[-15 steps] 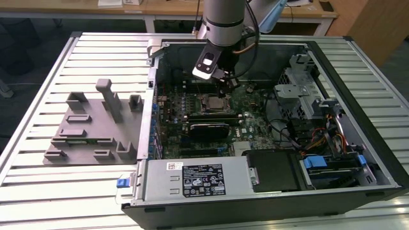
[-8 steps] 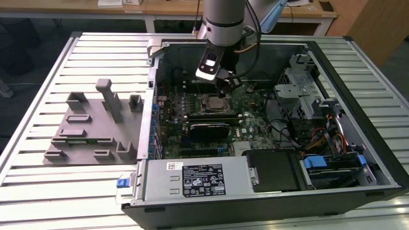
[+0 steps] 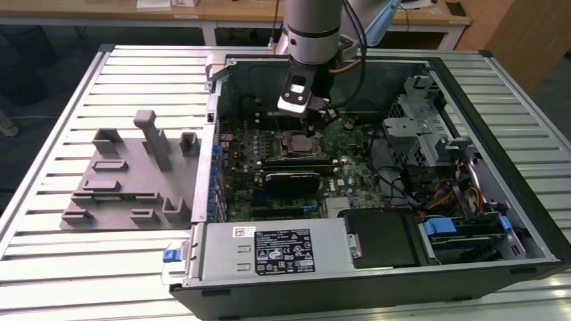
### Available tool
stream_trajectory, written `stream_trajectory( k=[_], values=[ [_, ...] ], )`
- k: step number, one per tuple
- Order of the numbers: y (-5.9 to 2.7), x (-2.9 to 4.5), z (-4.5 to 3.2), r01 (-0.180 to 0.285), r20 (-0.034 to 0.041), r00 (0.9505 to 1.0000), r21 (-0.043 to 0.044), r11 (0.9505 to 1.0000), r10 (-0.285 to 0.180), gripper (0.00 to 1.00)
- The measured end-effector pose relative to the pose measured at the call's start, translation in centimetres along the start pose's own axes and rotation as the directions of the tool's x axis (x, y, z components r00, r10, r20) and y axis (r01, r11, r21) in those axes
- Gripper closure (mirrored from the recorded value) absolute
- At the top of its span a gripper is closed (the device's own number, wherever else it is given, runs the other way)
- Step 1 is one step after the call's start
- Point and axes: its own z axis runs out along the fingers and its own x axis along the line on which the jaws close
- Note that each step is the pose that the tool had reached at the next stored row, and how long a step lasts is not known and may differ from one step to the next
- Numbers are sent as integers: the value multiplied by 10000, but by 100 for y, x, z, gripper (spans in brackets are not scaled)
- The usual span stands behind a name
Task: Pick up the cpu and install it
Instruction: 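Close the cpu cover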
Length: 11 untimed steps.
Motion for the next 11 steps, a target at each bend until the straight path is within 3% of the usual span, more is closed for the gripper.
stream_trajectory(
  k=[6, 11],
  values=[
    [0, 0, 2, 695, -12, 9976, -27, 9976, -695, 89],
    [0, 0, 3, 1274, -12, 9918, -45, 9918, -1274, 89]
  ],
)
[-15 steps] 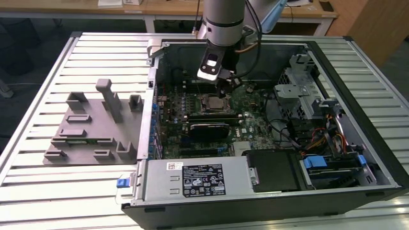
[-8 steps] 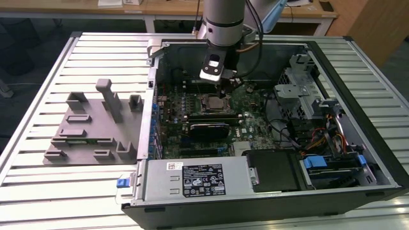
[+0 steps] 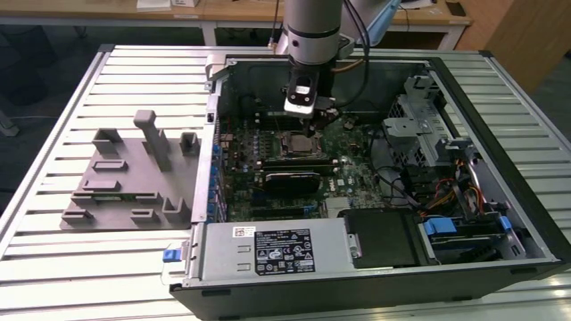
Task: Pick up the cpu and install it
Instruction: 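Close the cpu cover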
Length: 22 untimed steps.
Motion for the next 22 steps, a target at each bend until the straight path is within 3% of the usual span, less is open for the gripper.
stream_trajectory(
  k=[5, 10, 22],
  values=[
    [0, 0, 1, 601, 5, 9982, -10, 9982, -601, 89],
    [0, 0, 3, 1172, 33, 9931, 2, 9931, -1172, 89],
    [-1, 0, 4, 2427, 125, 9700, 84, 9701, -2428, 89]
  ],
)
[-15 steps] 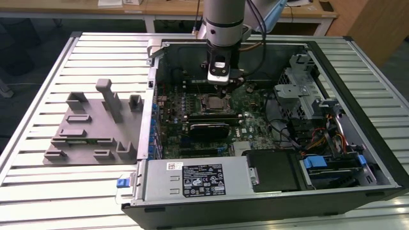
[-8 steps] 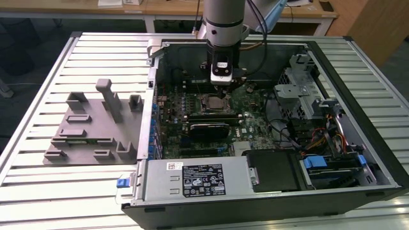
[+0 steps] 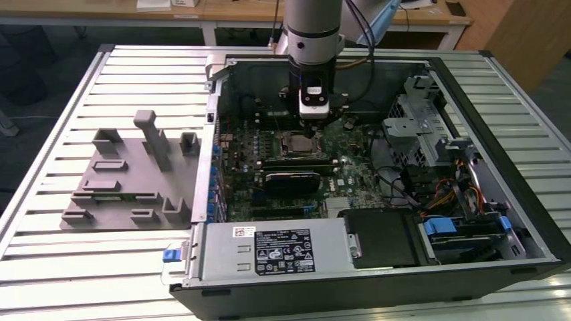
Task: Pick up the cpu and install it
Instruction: 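Close the cpu cover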
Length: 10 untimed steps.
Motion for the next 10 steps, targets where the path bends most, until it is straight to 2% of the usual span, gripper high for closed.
stream_trajectory(
  k=[10],
  values=[
    [0, 0, 2, 831, 43, 9965, 20, 9965, -831, 89]
  ],
)
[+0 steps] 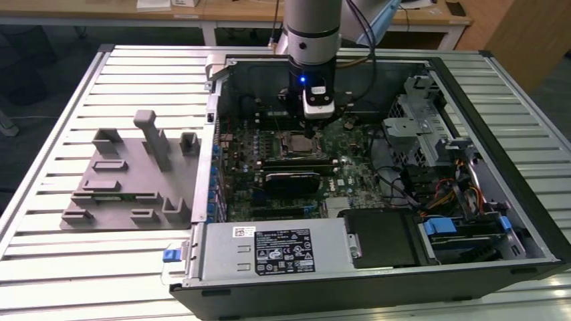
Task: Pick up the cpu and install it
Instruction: 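Close the cpu cover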
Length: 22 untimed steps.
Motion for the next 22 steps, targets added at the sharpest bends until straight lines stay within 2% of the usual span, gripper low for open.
stream_trajectory(
  k=[4, 5, 6, 10, 11, 17, 19, 22],
  values=[
    [0, 0, 1, 29, 6, 10000, 5, 10000, -29, 89],
    [0, 0, 3, 38, -14, 10000, 15, 10000, -38, 89],
    [0, 1, 6, 71, -76, 9999, 45, 10000, -70, 89],
    [0, 2, 19, 333, -459, 9984, 235, 9992, -322, 89],
    [0, 2, 20, 385, -503, 9980, 264, 9989, -371, 89],
    [-1, 3, 24, 509, -506, 9975, 250, 9984, -496, 89],
    [0, 3, 32, 832, -509, 9953, 218, 9963, -820, 89],
    [-1, 5, 47, 1366, -510, 9895, 166, 9905, -1356, 89]
  ],
)
